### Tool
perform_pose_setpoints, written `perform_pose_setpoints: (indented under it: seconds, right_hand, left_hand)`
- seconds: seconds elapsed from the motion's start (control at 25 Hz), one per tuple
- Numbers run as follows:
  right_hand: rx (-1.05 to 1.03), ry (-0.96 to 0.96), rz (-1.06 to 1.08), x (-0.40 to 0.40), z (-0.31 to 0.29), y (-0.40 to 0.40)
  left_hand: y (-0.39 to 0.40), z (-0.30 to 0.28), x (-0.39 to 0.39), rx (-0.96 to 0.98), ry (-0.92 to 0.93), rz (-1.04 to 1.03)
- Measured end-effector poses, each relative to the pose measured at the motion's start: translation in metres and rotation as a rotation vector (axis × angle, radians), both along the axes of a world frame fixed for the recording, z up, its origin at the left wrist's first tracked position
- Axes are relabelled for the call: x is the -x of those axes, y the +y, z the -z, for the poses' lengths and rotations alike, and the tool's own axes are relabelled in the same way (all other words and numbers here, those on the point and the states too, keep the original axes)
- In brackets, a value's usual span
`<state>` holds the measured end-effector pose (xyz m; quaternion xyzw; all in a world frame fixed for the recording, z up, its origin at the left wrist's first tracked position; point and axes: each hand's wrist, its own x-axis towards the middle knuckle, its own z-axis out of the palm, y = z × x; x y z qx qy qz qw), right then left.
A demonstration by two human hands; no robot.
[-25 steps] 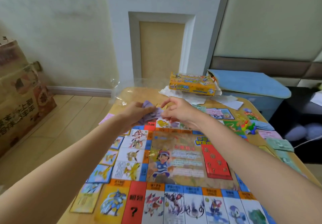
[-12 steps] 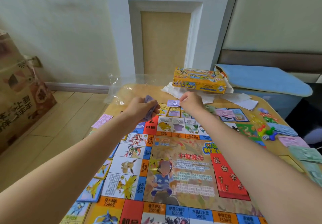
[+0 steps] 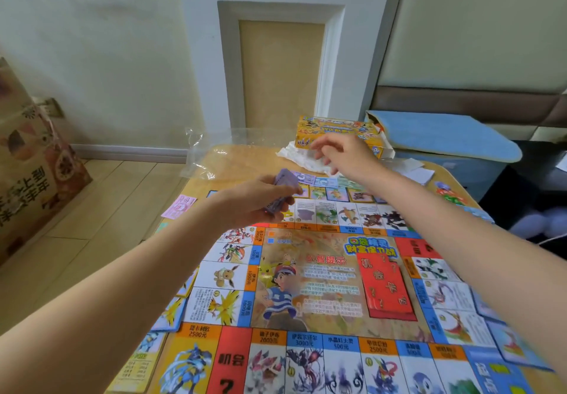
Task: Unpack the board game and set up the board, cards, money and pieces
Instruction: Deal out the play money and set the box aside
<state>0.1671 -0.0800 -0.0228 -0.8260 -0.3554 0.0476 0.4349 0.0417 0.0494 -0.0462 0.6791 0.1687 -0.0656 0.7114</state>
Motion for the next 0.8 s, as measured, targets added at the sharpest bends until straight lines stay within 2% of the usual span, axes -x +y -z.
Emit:
perform_pose_setpoints:
  seconds: [0.08,0.12,0.2,0.28,0.44,0.52,0.6,0.72,0.8]
  right_hand:
    - [0.138,-0.045,-0.226,0.023,-0.016,-0.027]
    - [0.26,-0.157,-0.301,0.034,-0.021,-0.04]
    - [0.416,-0.398,-0.354,0.053,-0.023,-0.069]
    - [0.432,-0.498,-0.32,0.067,-0.024,-0.095]
    - [0.447,-0.501,-0.232,0.091,-0.031,-0.157]
    - [0.532,-0.481,-0.229,0.1,-0.033,-0.185]
    - [0.626,-0.435,-0.23,0.106,-0.033,-0.209]
    - [0.696,-0.367,-0.206,0.111,-0.03,-0.243]
    - [0.695,-0.301,-0.177,0.11,-0.026,-0.26]
  left_hand:
    - [-0.023,-0.005,0.002,-0.013,0.018,0.094]
    - [-0.034,-0.007,0.002,-0.015,0.014,0.135]
    - [-0.061,-0.01,0.004,-0.017,-0.019,0.213]
    - [-0.085,-0.013,0.006,-0.054,-0.037,0.278]
    - [-0.141,-0.024,0.016,-0.134,0.067,0.373]
    - [-0.171,-0.029,0.02,-0.159,0.09,0.422]
    - [-0.201,-0.027,0.025,-0.262,0.096,0.467]
    - [-0.239,-0.015,0.028,-0.515,0.107,0.577]
    - [-0.255,-0.009,0.028,-0.511,0.116,0.599]
